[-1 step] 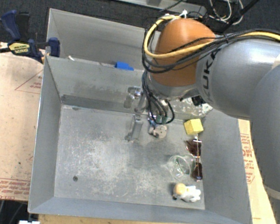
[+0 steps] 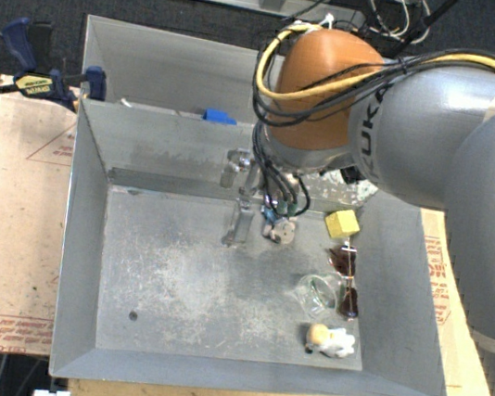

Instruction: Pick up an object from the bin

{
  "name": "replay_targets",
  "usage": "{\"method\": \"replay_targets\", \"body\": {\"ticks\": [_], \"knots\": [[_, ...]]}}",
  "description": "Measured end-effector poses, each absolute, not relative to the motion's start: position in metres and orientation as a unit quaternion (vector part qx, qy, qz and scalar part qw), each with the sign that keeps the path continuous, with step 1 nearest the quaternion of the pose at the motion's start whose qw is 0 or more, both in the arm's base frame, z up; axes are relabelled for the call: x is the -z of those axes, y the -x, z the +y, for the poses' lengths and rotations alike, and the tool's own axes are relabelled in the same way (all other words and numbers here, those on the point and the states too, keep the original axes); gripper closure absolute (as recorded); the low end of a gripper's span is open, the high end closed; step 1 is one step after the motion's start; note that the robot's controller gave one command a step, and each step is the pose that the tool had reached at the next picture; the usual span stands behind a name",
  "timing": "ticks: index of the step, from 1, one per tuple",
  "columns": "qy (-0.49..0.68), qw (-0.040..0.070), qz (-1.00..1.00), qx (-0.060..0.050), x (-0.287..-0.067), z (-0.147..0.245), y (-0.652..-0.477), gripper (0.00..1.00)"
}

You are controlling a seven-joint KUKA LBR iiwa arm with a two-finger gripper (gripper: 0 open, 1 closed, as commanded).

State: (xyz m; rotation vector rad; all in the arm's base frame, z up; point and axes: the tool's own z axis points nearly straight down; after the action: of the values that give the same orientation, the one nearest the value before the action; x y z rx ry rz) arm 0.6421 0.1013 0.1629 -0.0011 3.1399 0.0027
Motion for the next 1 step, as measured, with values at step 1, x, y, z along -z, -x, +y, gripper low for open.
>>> {"method": "replay_targets", "body": {"ticks": [1], "knots": [[0.072,0.005,0.997,-0.002,-0.1245,0.0669,-0.642,0.0]]}}
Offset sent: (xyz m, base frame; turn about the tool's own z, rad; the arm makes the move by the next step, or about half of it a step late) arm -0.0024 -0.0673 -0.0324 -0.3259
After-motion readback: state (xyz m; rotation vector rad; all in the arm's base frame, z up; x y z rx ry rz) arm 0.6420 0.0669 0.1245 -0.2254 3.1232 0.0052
